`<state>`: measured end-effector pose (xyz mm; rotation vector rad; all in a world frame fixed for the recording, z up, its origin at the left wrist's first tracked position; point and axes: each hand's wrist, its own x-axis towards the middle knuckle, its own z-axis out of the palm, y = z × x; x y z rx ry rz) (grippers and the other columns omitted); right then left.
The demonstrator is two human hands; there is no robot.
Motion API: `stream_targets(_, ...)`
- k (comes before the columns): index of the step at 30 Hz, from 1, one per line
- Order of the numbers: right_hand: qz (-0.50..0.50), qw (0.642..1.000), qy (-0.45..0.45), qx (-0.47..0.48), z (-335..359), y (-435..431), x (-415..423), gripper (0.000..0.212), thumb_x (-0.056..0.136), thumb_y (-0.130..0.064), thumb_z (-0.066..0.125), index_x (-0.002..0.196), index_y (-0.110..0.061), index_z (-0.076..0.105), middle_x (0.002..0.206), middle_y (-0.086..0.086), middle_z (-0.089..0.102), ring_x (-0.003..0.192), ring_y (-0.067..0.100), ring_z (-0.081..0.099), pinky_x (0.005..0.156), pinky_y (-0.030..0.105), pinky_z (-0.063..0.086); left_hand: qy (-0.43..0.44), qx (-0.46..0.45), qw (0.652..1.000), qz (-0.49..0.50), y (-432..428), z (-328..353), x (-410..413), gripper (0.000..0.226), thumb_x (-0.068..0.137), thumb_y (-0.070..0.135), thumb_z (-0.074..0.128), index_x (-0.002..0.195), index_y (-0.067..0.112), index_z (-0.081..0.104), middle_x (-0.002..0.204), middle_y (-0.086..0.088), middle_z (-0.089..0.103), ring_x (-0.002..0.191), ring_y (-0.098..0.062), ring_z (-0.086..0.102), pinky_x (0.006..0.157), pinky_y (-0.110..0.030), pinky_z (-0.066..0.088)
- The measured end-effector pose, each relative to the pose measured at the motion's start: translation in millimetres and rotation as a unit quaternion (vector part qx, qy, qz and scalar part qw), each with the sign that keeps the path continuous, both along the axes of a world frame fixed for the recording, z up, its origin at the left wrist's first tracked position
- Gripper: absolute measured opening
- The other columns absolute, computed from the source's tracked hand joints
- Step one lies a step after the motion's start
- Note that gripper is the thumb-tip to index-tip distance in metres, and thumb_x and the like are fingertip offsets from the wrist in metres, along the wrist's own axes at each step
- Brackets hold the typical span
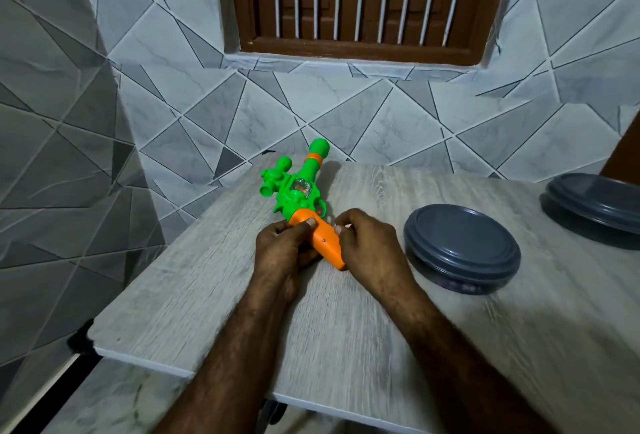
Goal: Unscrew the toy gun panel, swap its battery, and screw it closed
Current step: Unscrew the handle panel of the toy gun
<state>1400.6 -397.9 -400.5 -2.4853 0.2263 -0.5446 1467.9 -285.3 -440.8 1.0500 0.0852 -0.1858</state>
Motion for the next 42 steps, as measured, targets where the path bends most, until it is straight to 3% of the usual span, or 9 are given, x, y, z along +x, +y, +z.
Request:
stream_targets(6,-0.078,0.971,0.025,0.225,-9.2,-9.1,8.7,0.019,0.092,-0.015,0.051,0.095,-0.021,0.068,0.098,0.009,0.071,0.085,0.027,0.069,0.072,0.044,0.060,-0.003,-0.005,1.000,0.008,-0.7,2.6,-3.3,0.032,0.086,0.004,0.069,0.113,-0.011,0.059,0.100,-0.028,0.069,0.083,-0.033,0.071,0.064,-0.039,0.061)
stream_targets(9,-0.106,0.984,0.046,0.133,-12.4,-16.5,8.5,0.021,0.094,-0.016,0.049,0.103,-0.015,0.068,0.102,0.007,0.070,0.094,0.028,0.066,0.085,0.042,0.056,-0.008,-0.006,1.000,0.007,-1.5,4.7,-5.8,0.032,0.086,0.003,0.069,0.113,-0.010,0.060,0.101,-0.027,0.069,0.084,-0.032,0.071,0.062,-0.037,0.061)
stream_targets(14,-0.092,0.982,0.127,-0.103,-21.0,-20.1,6.1,0.022,0.095,-0.015,0.048,0.111,-0.010,0.063,0.114,0.011,0.064,0.103,0.029,0.061,0.088,0.035,0.050,-0.006,0.002,1.000,0.015,-0.9,6.0,-7.4,0.031,0.084,0.004,0.071,0.111,-0.008,0.060,0.103,-0.028,0.069,0.085,-0.032,0.072,0.060,-0.035,0.060)
stream_targets(22,-0.075,0.982,0.114,-0.131,-25.5,-22.7,10.5,0.023,0.094,-0.026,0.052,0.104,-0.010,0.066,0.109,0.012,0.063,0.100,0.029,0.060,0.085,0.035,0.049,-0.012,0.014,1.000,0.015,-0.9,7.0,-9.8,0.016,0.084,0.004,0.072,0.094,0.000,0.061,0.096,-0.027,0.069,0.080,-0.031,0.071,0.062,-0.038,0.062)
stream_targets(26,-0.092,0.992,0.051,-0.069,-21.2,-15.6,8.6,0.023,0.094,-0.023,0.051,0.105,-0.012,0.068,0.108,0.011,0.063,0.099,0.028,0.060,0.085,0.037,0.050,-0.010,0.023,0.999,0.024,-0.9,6.0,-8.9,0.021,0.082,0.005,0.074,0.096,-0.002,0.062,0.098,-0.028,0.069,0.088,-0.037,0.071,0.066,-0.043,0.062)
stream_targets(31,-0.103,0.984,-0.081,0.120,-6.2,2.7,6.4,0.022,0.095,-0.023,0.052,0.103,-0.014,0.072,0.105,0.004,0.071,0.099,0.023,0.063,0.086,0.033,0.049,-0.026,0.048,0.997,0.053,-2.5,11.2,-7.6,0.032,0.074,0.006,0.081,0.100,-0.001,0.063,0.091,-0.024,0.070,0.084,-0.038,0.070,0.073,-0.049,0.060)
stream_targets(34,-0.106,0.947,-0.080,0.293,-4.7,12.3,11.4,0.027,0.095,-0.028,0.055,0.086,-0.009,0.072,0.091,0.008,0.072,0.089,0.027,0.064,0.083,0.038,0.051,-0.068,0.119,0.986,0.092,-7.3,24.0,-8.0,0.033,0.061,0.020,0.087,0.086,0.023,0.065,0.083,-0.008,0.070,0.079,-0.029,0.069,0.072,-0.047,0.059)
stream_targets(38,-0.109,0.834,-0.105,0.531,-6.5,19.7,18.6,0.033,0.089,-0.022,0.058,0.059,-0.015,0.069,0.068,0.008,0.066,0.070,0.024,0.058,0.069,0.040,0.050,-0.148,0.241,0.954,0.102,-26.0,42.3,-15.1,0.033,0.058,0.031,0.082,0.083,0.034,0.060,0.079,0.005,0.071,0.074,-0.015,0.070,0.068,-0.036,0.057)
stream_targets(42,-0.091,0.716,-0.110,0.684,4.5,12.3,16.4,0.022,0.090,-0.008,0.056,0.073,-0.008,0.070,0.078,0.012,0.071,0.072,0.023,0.065,0.064,0.030,0.051,-0.177,0.290,0.938,0.072,-45.2,57.6,-22.9,0.033,0.068,0.021,0.073,0.094,0.031,0.054,0.082,0.006,0.072,0.075,-0.013,0.069,0.064,-0.030,0.056)
